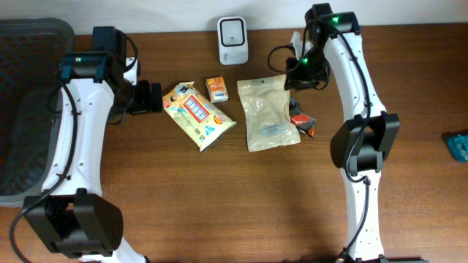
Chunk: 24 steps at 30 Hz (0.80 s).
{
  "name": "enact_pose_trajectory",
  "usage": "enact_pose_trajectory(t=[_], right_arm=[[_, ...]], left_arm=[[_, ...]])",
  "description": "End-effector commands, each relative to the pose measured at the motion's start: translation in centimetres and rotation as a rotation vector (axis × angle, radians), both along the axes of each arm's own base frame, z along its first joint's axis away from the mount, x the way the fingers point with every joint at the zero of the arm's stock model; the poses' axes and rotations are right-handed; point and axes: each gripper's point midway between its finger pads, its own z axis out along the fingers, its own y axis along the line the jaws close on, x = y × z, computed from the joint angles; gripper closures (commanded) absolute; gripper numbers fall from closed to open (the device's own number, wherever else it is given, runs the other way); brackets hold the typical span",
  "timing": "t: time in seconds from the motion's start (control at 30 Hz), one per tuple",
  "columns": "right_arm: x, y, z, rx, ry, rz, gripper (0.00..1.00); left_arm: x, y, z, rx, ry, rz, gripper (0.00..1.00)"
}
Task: Scan the item barcode
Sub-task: 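Move the right gripper back to the clear bag on the table, then grasp the clear plastic bag with the right gripper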
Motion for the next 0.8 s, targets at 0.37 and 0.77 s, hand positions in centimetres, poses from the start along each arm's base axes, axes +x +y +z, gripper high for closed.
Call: enact_pose_trajectory(t=[0.37,0.77], right_arm=[[-6.4,6.3,-5.8,-0.468,0.075,0.143,0.19],[-5.3,6.9,-7.3,-0.649,-0.063,0.157,0.19]], left_arm=[[-0.2,0.1,0.5,0.004,-0.015,0.0,0.01],[-0.2,0.1,0.5,0.004,-0.015,0.0,0.01]])
